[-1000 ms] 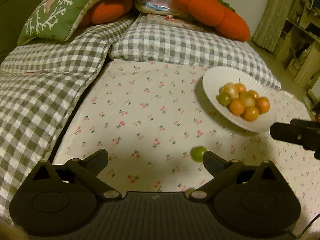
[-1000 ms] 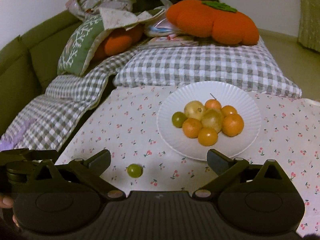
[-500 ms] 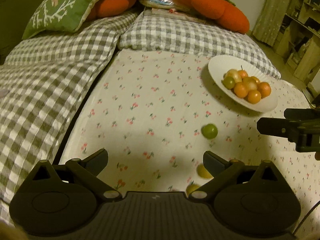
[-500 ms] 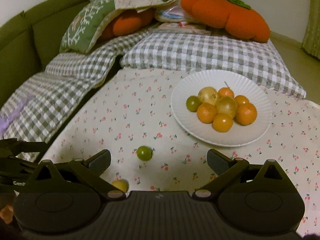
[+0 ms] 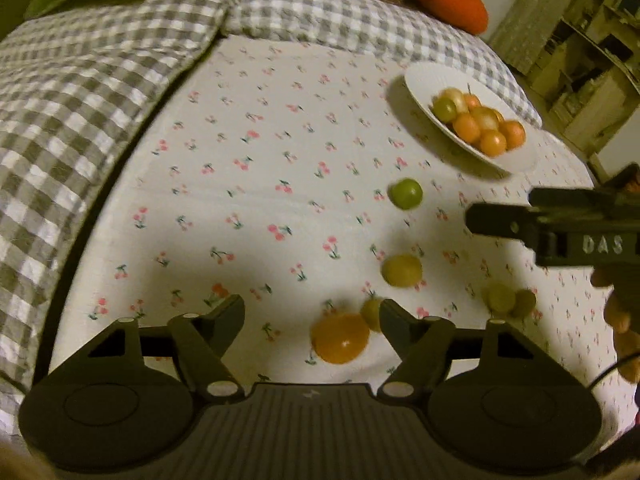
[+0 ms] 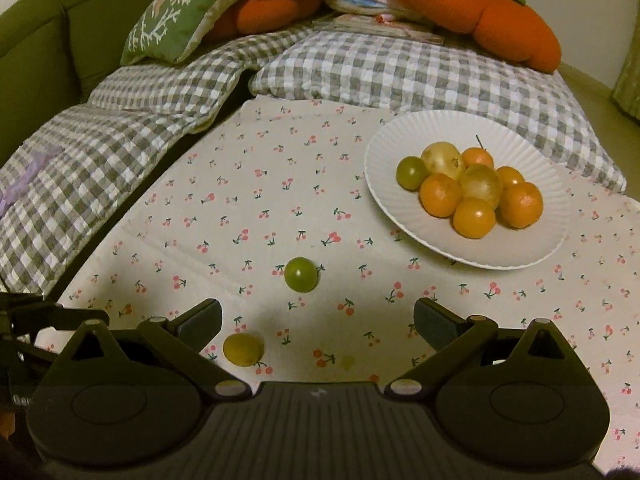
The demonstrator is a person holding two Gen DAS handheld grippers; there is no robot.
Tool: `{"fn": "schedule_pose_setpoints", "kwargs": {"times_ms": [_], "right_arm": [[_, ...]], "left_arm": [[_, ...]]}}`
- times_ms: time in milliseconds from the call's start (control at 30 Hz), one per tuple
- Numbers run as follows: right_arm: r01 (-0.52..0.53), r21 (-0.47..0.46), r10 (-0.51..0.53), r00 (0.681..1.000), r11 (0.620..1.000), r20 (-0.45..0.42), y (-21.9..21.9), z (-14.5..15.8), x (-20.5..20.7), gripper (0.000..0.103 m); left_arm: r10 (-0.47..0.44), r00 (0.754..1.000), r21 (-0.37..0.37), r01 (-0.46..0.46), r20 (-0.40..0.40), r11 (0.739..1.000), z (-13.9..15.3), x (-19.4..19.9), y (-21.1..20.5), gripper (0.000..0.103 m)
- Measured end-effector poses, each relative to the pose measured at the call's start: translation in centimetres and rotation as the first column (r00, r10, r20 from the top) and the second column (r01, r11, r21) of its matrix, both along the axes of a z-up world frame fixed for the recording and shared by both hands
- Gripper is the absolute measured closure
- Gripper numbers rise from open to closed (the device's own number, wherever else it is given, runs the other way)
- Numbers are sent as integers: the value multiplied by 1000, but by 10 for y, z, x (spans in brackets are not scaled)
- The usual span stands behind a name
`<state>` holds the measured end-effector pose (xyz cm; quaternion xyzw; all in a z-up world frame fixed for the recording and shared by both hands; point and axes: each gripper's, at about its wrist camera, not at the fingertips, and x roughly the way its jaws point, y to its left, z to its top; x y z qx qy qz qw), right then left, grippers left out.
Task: Organize fruits
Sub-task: 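Grasp a brown-orange fruit with the left tool while the right tool grasps a small green fruit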
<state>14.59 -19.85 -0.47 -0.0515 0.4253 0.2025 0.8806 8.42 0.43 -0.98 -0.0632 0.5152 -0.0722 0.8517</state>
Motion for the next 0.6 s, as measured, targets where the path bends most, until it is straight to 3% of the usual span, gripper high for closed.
{"fn": "schedule_pose_setpoints", "kwargs": {"times_ms": [267, 433, 600], "right_arm": [[10, 12, -10, 1000, 1000, 10, 4, -12, 7, 3], [3, -19, -2, 1000, 1000, 11, 14, -28, 14, 10], [5, -24, -5, 1000, 1000, 10, 21, -41, 23, 26]], "left_arm": [[-67, 997, 1, 67, -39, 998, -16, 1, -10, 58], [-97, 993, -7, 96, -64, 995, -26, 4, -15, 82], [-107, 993, -1, 108, -50, 994, -27, 6, -19, 84]]}}
